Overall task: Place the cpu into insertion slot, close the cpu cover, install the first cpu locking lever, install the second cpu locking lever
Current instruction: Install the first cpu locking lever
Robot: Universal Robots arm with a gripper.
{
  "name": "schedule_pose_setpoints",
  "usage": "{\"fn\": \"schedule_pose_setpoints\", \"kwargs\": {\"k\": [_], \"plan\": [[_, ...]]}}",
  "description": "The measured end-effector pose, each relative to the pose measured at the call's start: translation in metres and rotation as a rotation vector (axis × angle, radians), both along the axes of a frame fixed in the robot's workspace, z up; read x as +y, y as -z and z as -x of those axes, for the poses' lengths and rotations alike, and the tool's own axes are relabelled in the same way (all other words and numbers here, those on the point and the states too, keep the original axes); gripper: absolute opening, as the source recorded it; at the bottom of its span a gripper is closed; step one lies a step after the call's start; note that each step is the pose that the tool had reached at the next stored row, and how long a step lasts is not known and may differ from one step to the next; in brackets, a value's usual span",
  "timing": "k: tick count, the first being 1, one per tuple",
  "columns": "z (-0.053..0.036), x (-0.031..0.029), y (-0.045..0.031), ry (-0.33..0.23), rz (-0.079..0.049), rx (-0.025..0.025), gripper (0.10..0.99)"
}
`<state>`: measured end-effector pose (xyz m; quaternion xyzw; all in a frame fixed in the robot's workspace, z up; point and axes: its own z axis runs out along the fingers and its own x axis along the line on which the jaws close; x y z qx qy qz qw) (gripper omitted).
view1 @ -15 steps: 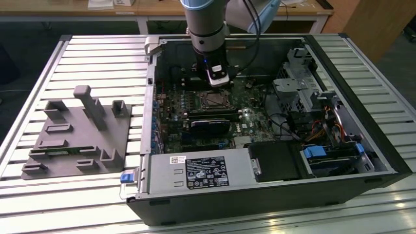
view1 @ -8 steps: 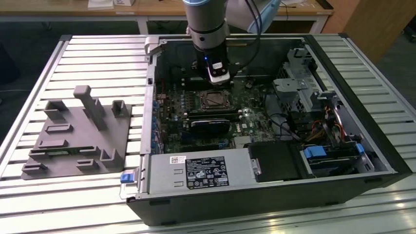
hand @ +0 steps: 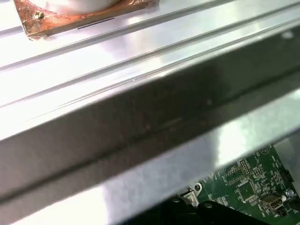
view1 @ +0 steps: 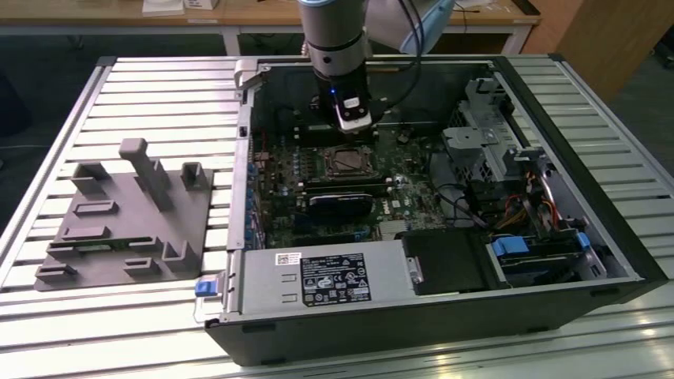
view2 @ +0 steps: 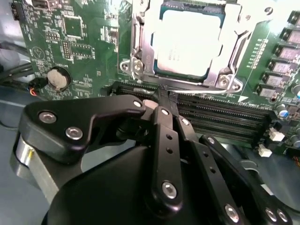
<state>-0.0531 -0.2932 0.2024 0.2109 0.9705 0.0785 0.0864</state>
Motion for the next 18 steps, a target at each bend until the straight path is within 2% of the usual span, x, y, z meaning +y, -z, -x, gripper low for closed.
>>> {"fn": "schedule_pose_setpoints", "kwargs": {"k": [10,18], "plan": [[-0.0013,-0.0007,0.0035,0.0,0.0,0.0,0.106],[-0.002,-0.0053,0.007,0.0,0.002,0.0003,0.106]]}}
